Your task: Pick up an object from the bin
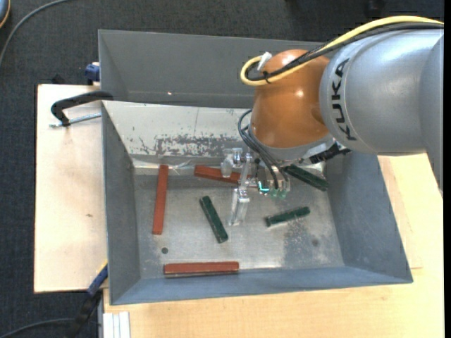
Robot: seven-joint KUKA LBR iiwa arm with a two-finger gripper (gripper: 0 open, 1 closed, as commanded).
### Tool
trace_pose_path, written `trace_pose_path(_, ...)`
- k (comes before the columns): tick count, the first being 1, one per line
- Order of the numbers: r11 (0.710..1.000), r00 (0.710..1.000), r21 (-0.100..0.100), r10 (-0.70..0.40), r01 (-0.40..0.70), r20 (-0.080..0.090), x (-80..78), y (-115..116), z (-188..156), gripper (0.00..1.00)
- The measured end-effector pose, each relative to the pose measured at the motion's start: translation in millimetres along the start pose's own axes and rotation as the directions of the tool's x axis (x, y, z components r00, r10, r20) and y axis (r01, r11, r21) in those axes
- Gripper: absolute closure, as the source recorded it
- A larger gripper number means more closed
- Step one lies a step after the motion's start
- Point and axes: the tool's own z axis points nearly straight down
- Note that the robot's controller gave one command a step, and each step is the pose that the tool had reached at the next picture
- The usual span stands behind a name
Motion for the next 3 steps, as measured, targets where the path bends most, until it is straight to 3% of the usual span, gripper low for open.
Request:
trace_pose_path(1, 0.915, 0.915, 0.004, -0.403, 0.403, 0.011, -43.4, -8.3, 88.6, 0.00)
trace_pose_path(2, 0.325, 0.325, 0.011, -0.946, 0.946, 0.008, -44.3, 47.9, 58.0, 0.00)
trace_pose_path(3, -0.107, -0.107, 0.007, -0.994, 0.994, 0.002, -33.1, 60.5, 82.0, 0.00)
